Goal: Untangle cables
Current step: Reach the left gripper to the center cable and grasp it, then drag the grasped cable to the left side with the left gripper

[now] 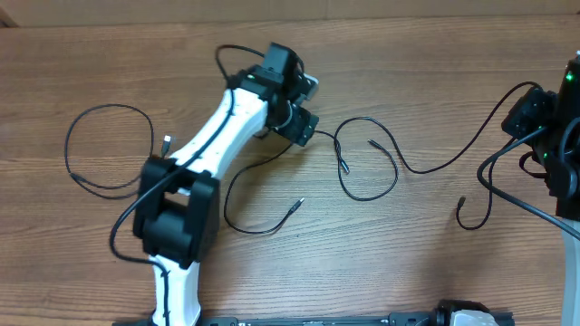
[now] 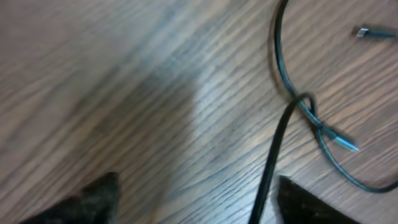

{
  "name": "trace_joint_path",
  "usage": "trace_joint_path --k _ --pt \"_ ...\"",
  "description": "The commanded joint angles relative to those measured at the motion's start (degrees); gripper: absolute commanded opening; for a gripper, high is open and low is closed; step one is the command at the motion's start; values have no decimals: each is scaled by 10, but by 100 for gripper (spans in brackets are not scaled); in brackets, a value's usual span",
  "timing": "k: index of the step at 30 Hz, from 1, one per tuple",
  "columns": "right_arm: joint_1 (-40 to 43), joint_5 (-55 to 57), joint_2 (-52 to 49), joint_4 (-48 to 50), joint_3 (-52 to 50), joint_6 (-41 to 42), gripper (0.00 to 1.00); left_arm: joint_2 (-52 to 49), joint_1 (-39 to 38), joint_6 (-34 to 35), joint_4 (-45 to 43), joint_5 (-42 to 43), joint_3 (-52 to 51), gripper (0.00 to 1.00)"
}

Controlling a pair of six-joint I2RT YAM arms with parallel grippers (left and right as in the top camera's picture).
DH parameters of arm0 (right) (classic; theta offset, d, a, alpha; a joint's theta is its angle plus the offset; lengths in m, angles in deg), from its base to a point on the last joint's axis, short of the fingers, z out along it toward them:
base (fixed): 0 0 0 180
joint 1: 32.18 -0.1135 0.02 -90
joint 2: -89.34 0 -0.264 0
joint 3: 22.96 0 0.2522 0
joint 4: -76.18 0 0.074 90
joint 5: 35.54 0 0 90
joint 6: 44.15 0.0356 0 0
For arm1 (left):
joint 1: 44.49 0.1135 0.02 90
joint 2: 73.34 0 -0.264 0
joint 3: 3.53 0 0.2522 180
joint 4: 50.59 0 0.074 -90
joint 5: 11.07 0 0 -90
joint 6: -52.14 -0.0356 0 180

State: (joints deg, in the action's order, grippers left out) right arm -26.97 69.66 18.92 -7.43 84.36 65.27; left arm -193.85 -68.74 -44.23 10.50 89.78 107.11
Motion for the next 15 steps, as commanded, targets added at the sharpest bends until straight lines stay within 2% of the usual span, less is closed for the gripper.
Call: trace_joint_path --k 1,2,4,5,9,15 --pt "1 -1 2 1 14 -2 4 -10 -9 -13 5 -51 8 48" --pt "1 -1 1 1 14 -2 4 -8 -9 -13 7 -67 8 33" --pt "1 -1 1 1 14 -2 4 -3 -9 -13 15 -96 9 12" --pt "1 -1 1 1 14 -2 4 0 -8 -12 21 -110 12 4" --pt "1 -1 1 1 14 -2 4 26 4 5 45 -163 18 4" --pt "1 -1 1 -1 14 -2 4 125 67 76 50 -258 23 4"
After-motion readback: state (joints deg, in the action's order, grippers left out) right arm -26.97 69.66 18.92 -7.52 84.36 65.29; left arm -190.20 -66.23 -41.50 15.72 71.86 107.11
